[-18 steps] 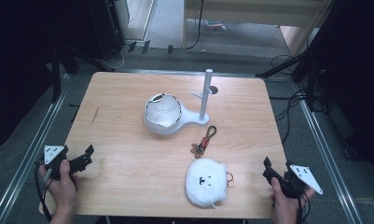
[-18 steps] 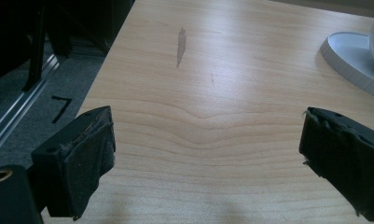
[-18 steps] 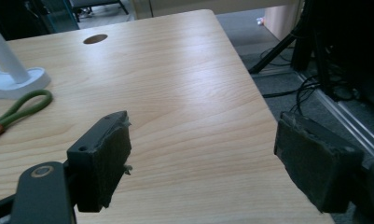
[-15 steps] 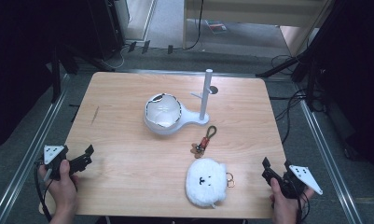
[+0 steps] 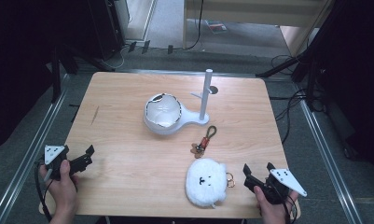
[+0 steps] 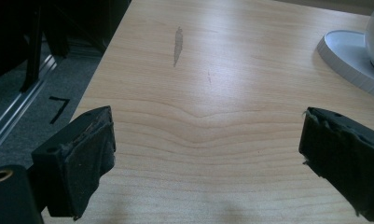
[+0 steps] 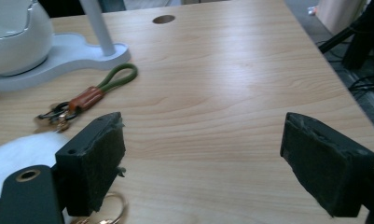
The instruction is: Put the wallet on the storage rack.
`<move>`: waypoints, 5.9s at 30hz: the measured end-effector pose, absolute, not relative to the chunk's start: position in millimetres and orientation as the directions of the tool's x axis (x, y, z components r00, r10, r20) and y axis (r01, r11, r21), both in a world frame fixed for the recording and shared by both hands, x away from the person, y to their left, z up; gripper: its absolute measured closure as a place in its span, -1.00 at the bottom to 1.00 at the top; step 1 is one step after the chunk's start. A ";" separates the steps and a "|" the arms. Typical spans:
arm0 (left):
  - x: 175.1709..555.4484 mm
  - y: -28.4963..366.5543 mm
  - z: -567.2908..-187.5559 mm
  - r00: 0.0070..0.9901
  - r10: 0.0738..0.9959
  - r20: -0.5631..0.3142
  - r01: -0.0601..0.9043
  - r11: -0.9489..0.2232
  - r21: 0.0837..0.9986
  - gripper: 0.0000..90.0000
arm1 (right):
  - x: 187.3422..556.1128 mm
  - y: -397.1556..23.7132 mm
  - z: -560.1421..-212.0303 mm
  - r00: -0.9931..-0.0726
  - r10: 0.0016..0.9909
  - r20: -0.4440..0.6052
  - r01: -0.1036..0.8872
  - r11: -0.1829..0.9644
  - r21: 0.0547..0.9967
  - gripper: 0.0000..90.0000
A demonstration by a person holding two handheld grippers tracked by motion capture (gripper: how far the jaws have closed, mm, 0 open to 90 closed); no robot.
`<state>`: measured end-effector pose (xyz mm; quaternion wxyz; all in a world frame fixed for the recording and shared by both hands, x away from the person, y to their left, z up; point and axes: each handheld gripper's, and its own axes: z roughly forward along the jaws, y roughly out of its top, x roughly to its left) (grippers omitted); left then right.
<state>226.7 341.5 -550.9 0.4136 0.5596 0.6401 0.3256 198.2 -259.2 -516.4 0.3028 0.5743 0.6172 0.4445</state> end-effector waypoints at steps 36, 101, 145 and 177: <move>226.9 339.5 -550.9 -0.032 0.988 -0.154 0.449 0.152 0.881 -0.86 | 168.3 -184.7 -537.8 -0.286 0.922 0.263 0.628 -0.027 0.778 -0.68; 226.2 339.0 -550.9 -0.032 0.988 -0.150 0.451 0.148 0.880 -0.86 | 198.7 -163.4 -459.0 -0.391 0.880 0.269 0.552 -0.010 0.834 0.77; 227.1 340.5 -551.0 -0.024 0.985 -0.172 0.452 0.164 0.877 -0.85 | 308.3 -77.1 -410.3 -0.423 0.884 0.202 0.548 0.072 0.833 0.73; 228.4 340.7 -551.4 -0.024 0.984 -0.178 0.453 0.169 0.876 -0.84 | 357.8 -3.9 -441.9 -0.266 0.964 -0.030 0.495 0.163 0.853 0.73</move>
